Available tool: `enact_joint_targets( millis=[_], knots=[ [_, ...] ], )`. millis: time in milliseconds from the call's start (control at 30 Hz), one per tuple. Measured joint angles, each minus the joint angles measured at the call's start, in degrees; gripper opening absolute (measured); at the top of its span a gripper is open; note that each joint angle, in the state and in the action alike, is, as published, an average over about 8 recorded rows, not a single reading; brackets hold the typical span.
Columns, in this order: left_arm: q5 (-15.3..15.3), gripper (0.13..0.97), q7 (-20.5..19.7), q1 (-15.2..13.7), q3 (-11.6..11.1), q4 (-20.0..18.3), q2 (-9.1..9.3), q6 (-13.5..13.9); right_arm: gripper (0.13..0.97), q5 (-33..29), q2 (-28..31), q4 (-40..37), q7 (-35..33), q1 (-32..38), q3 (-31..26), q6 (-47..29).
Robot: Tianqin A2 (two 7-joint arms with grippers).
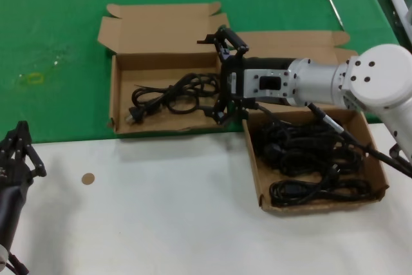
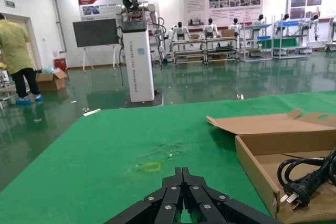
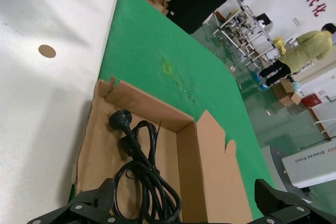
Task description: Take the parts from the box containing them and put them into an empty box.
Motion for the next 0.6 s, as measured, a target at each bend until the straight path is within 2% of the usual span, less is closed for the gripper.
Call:
enact_joint_targets(
  millis=[333,600],
  knots=[
    [0.00,0.157,0.00,0.00,0.00,0.00,0.00,0.00,0.959,0.51,0.17,1.14,0.71,-1.27,0.67,0.86],
    [0.00,0.195,0.00,0.00,0.00,0.00,0.00,0.00,0.965,2.29,-0.13,3.87,2.72,-5.58,2.95,4.38]
  ],
)
